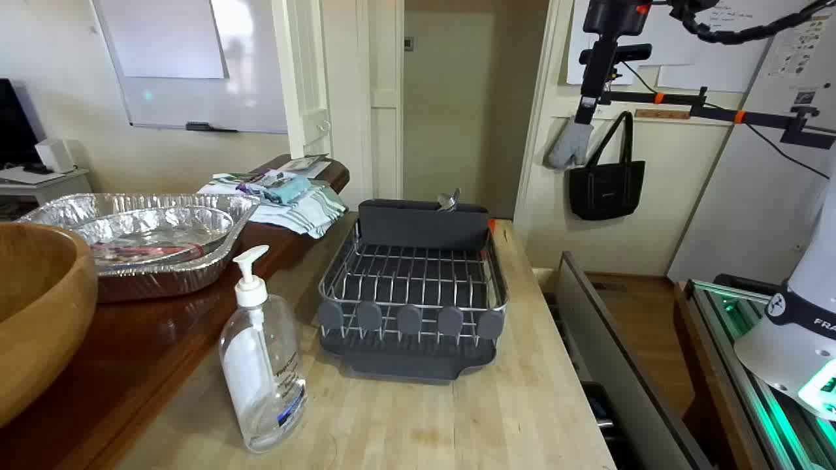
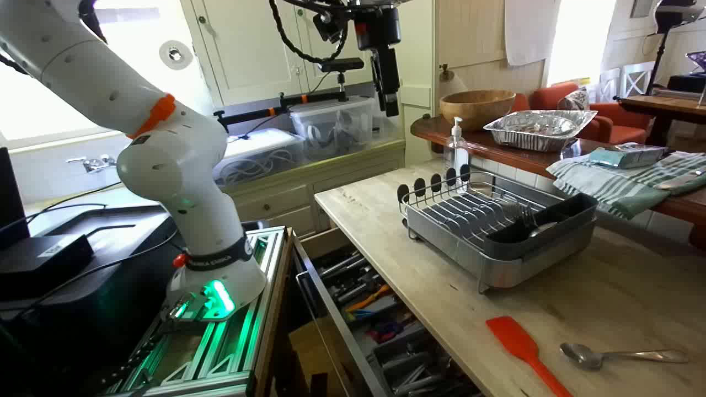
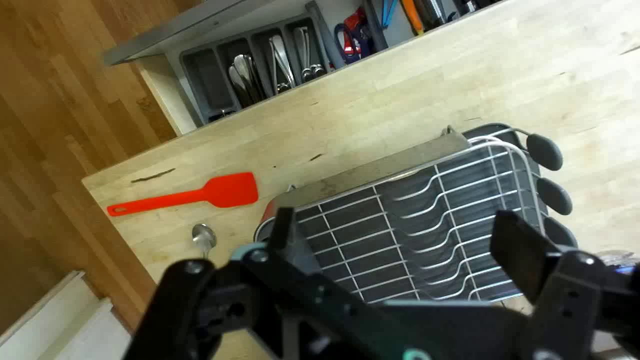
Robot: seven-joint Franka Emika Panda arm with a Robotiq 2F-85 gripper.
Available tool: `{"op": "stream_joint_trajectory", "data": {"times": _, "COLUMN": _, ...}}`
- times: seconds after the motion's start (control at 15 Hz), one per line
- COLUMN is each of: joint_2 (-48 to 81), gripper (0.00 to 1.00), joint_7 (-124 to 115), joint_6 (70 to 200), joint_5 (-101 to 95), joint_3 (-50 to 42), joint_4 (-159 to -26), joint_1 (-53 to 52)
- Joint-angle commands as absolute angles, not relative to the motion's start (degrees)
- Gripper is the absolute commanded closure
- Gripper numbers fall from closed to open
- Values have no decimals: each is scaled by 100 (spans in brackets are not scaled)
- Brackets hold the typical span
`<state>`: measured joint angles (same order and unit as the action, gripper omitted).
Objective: Put the spoon in the tray
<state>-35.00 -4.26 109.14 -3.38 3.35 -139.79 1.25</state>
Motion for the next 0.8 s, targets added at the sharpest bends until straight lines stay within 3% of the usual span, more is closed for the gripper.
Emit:
{"op": "stream_joint_trajectory", "data": {"times": 0.0, "joint_2": -3495, "gripper": 0, "joint_7": -446, "joint_6": 10896, "joint_5": -359, "joint_3": 301, "joint_4": -13964, "joint_1": 81}}
{"op": "stream_joint_trajectory", "data": {"times": 0.4, "joint_2": -3495, "gripper": 0, "joint_7": -446, "joint_6": 10896, "joint_5": -359, "joint_3": 301, "joint_4": -13964, "joint_1": 81}}
{"op": "stream_joint_trajectory", "data": {"times": 0.73, "joint_2": -2421, "gripper": 0, "joint_7": -567, "joint_6": 11299, "joint_5": -68, "joint_3": -254, "joint_4": -13305, "joint_1": 413}}
